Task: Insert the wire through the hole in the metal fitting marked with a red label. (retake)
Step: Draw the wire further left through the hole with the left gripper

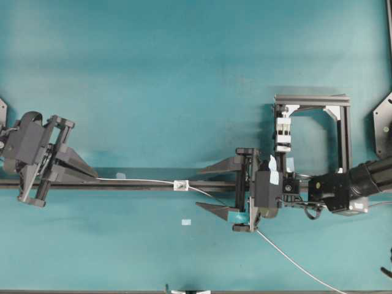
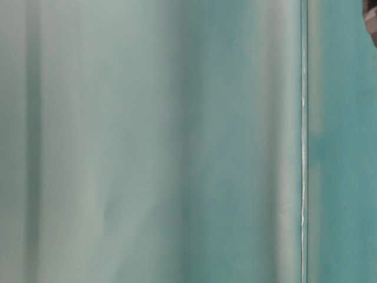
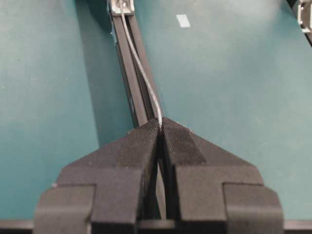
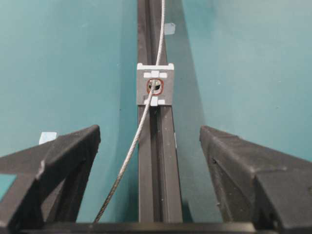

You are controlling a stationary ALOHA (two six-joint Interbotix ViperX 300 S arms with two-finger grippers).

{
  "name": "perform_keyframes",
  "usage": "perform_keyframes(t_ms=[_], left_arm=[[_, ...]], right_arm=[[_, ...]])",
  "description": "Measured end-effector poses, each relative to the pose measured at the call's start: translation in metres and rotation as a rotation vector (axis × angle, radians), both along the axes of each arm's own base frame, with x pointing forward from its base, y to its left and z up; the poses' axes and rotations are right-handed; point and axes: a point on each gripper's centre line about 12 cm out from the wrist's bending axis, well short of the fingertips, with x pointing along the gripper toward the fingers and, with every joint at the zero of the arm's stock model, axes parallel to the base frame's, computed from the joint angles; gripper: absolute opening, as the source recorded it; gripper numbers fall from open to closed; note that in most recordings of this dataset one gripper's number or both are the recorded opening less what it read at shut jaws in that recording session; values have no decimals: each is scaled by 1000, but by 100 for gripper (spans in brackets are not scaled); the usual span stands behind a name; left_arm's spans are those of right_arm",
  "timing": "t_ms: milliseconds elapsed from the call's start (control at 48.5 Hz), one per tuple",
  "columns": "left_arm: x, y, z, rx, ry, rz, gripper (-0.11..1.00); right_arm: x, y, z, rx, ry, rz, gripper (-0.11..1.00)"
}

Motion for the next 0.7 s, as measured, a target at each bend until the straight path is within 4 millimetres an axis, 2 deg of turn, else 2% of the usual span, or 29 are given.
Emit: perform_keyframes(t_ms=[309, 433, 536, 701], left_arm=[[0, 0, -3, -85, 42, 44, -10], [0, 0, -3, -102, 51, 54, -1], [0, 0, -4, -101, 60, 54, 16], [-1, 0, -6, -94, 79, 56, 60]], right_arm=[[0, 0, 0, 0, 1, 0, 89], [0, -1, 1, 1, -1, -2, 89], [0, 0, 0, 0, 0, 0, 89], [0, 0, 1, 1, -1, 0, 89]])
